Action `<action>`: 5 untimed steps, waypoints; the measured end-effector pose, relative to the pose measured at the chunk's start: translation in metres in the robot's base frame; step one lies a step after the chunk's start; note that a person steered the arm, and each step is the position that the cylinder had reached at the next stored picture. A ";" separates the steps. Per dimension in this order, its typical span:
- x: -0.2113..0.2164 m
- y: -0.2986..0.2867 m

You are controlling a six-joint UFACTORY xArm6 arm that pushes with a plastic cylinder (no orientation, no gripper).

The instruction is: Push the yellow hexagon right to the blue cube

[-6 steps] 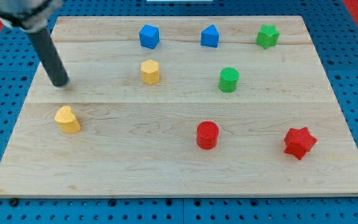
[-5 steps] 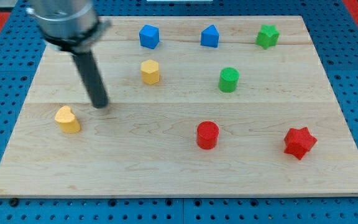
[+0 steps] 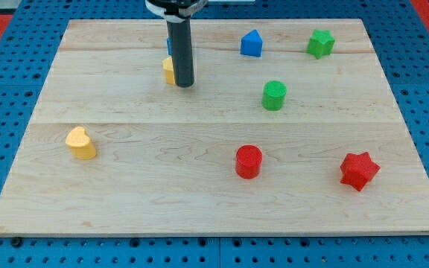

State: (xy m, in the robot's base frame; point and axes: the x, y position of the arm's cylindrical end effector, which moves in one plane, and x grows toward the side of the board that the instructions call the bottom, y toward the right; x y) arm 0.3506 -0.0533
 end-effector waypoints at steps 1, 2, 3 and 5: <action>-0.001 0.007; -0.017 0.007; -0.043 -0.010; -0.042 -0.111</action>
